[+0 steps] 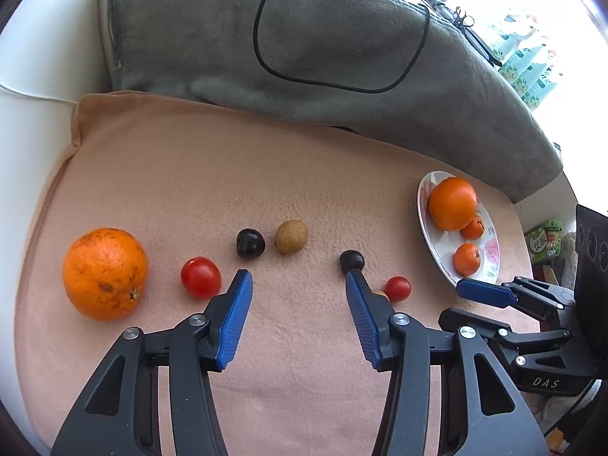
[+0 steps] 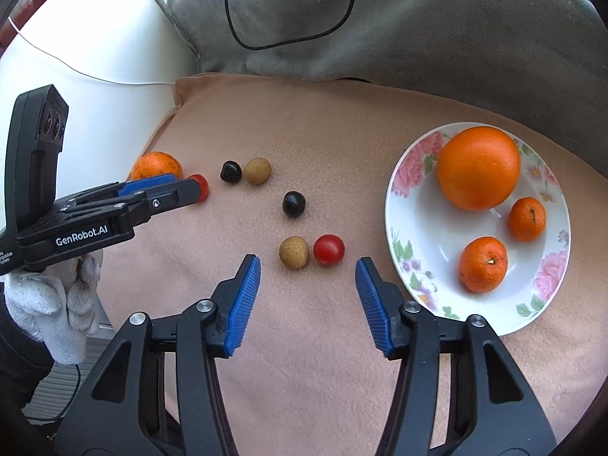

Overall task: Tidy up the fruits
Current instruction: 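Lower the right tool toward the brown kiwi fruit and open fingers, then close the right tool on a brown kiwi while the left tool grasps another kiwi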

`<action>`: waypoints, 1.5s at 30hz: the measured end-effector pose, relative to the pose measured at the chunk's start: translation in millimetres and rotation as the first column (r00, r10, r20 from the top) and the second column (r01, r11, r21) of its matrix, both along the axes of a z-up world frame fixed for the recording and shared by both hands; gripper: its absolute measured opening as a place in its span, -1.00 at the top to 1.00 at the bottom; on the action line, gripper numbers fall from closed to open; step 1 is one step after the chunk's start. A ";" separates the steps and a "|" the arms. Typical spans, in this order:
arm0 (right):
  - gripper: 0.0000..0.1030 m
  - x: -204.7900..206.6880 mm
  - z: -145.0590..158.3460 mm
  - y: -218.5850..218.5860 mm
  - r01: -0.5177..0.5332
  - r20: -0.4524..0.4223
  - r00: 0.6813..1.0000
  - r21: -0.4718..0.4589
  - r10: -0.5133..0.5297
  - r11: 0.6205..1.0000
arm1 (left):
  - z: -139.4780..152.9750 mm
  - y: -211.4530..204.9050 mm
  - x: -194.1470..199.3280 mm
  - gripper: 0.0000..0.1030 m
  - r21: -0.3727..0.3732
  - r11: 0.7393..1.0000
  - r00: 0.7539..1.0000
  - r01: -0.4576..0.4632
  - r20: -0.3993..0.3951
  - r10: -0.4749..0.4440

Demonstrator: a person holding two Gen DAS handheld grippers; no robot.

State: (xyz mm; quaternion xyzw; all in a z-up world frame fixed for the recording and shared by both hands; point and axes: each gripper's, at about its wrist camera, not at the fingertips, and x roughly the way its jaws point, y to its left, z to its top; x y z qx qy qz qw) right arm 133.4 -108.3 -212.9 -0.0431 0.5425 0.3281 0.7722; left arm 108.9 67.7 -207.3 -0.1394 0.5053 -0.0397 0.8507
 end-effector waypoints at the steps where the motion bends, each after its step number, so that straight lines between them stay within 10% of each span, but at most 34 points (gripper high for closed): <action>1: 0.08 -1.0 -2.4 4.2 -0.008 -0.003 1.000 -0.001 0.008 1.000 | -0.7 0.3 3.3 0.08 0.002 1.000 1.000 0.016 0.000 -0.016; 45: 0.50 11.2 -57.0 47.1 0.096 -0.041 0.994 -0.072 -0.099 0.993 | -52.3 -18.8 65.3 0.53 0.109 0.948 0.953 0.300 -0.077 -0.293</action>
